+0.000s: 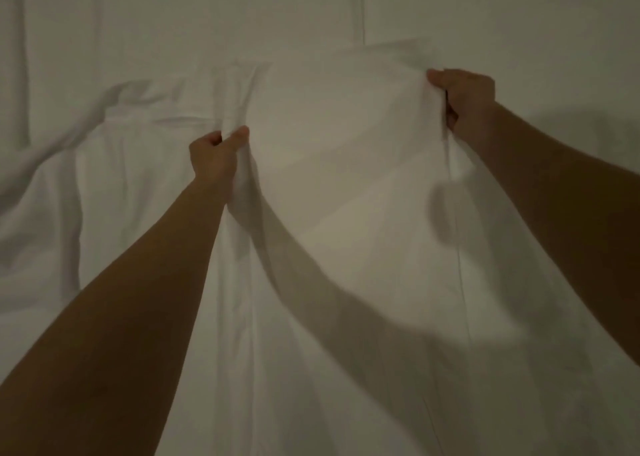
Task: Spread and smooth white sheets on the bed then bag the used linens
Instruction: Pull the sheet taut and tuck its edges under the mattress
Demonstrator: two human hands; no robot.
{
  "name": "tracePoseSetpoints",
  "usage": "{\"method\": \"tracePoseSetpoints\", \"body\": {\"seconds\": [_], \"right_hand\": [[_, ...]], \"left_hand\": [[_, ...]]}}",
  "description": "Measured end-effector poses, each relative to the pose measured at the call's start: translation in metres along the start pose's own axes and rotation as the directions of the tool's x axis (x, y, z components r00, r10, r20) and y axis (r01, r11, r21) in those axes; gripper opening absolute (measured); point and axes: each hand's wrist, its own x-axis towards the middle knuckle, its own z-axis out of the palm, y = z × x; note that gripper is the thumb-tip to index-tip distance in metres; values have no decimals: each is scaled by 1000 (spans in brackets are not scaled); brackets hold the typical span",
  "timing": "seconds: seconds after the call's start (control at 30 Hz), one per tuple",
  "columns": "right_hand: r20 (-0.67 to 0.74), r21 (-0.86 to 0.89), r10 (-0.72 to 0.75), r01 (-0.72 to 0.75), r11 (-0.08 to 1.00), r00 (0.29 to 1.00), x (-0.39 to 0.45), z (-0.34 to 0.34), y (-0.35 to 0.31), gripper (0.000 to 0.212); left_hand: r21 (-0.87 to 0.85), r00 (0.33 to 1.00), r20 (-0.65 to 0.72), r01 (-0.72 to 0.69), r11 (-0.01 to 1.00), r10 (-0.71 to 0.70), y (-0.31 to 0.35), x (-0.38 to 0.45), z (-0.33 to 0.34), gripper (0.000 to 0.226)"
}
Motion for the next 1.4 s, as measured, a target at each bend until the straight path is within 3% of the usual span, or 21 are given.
{"method": "tracePoseSetpoints", "body": {"seconds": [0.13,0.27,0.33,0.43,0.47,0.63,0.77,0.87,0.97,1.1,1.23,1.3,1.4], "right_hand": [[77,-42,-8,11,999,997,13,11,-5,10],[56,-126,-37,44,991,998,22,19,-5,73],[41,-132,-24,29,991,999,19,15,1,85],[102,-114,21,-9,993,995,-4,2,12,25],[108,-112,47,-35,993,993,-13,-6,20,17],[133,-355,183,-126,927,974,-81,-64,67,21],[132,-429,297,-215,877,946,-143,-105,108,22],[110,-402,417,-343,849,902,-188,-133,141,32],[93,-383,469,-403,831,878,-226,-156,167,28],[112,-363,480,-414,835,870,-260,-177,189,33],[192,-410,464,-359,839,864,-291,-193,204,31],[222,-462,457,-320,827,861,-309,-201,216,31],[229,-383,514,-409,828,827,-329,-213,237,32]], "left_hand": [[-98,997,66,52,994,-46,17,19,3,20],[-108,992,121,52,993,-39,37,35,11,20],[-107,976,179,147,983,-126,28,27,7,19],[-25,919,303,271,962,-251,3,-5,-7,18],[17,906,317,290,957,-280,-8,-19,-14,18],[90,879,290,368,926,-378,-79,-98,-62,14],[148,852,302,401,904,-428,-128,-160,-93,19],[146,837,288,443,885,-466,-158,-203,-108,27],[96,823,289,483,870,-489,-183,-240,-116,33],[115,826,317,454,883,-466,-197,-261,-125,37],[93,837,338,425,900,-430,-201,-270,-132,17],[78,833,336,440,895,-439,-212,-277,-135,31],[60,811,368,467,882,-455,-220,-285,-139,55]]}}
